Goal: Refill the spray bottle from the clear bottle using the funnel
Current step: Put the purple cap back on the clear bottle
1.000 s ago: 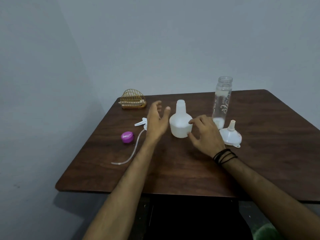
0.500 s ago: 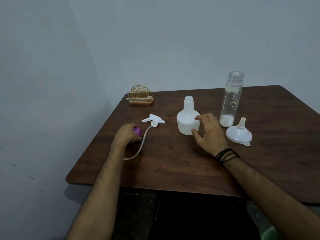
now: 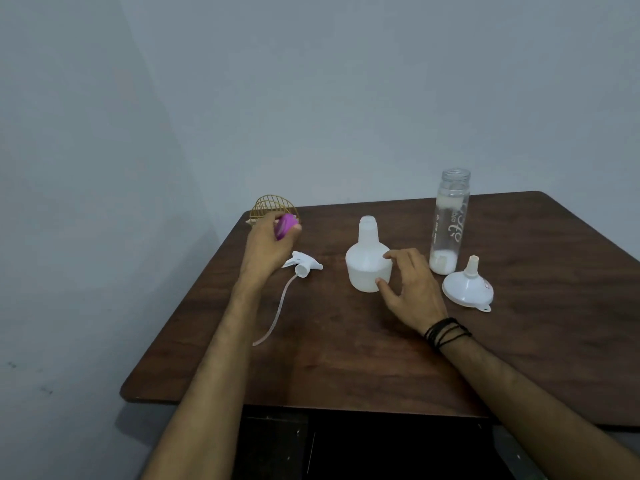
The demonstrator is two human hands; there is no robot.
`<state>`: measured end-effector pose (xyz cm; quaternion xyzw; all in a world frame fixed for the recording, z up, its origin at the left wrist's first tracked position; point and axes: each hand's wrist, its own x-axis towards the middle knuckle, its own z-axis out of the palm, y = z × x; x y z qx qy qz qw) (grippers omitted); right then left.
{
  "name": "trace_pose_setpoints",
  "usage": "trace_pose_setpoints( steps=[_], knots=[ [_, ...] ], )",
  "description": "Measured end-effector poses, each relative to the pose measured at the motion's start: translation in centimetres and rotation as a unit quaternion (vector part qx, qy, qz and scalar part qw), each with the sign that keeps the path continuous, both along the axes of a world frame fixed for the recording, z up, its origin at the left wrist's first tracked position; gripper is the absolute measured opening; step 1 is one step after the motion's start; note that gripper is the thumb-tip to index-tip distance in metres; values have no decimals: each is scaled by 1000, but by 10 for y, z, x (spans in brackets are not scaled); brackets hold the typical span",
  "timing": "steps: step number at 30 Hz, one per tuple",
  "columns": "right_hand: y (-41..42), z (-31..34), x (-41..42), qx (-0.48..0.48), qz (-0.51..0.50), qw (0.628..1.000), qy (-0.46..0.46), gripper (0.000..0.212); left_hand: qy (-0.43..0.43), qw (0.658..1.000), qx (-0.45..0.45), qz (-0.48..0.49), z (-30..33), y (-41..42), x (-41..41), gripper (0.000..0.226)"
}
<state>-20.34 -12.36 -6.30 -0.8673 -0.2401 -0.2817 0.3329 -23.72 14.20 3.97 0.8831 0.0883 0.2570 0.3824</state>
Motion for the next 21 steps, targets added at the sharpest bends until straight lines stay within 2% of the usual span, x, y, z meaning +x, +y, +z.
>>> trace_pose_setpoints(
  steps=[2, 5, 9, 12, 14, 17, 19, 21],
  knots=[
    [0, 1, 0, 13, 4, 1000, 10, 48, -19, 998, -9, -59, 16, -22, 4, 42],
    [-3, 6, 2, 38, 6, 999, 19, 52, -30, 992, 24, -124, 30, -55, 15, 45],
    [-13, 25, 8, 79, -19, 996, -36, 51, -29, 979, 66, -188, 47, -99, 36, 48],
    [-26, 54, 20, 126, -89, 981, -117, 52, -35, 971, 77, -224, 62, -130, 54, 45],
    [-37, 75, 29, 151, -159, 966, -139, 59, -34, 966, 87, -241, 68, -148, 67, 46],
    [-53, 100, 44, 175, -215, 959, -60, 80, -27, 959, 106, -263, 75, -172, 86, 47],
    [-62, 111, 57, 170, -202, 963, 46, 94, -17, 955, 122, -270, 80, -183, 98, 48],
    [-70, 119, 68, 165, -164, 962, 142, 97, 1, 949, 147, -278, 84, -192, 109, 49]
  ],
)
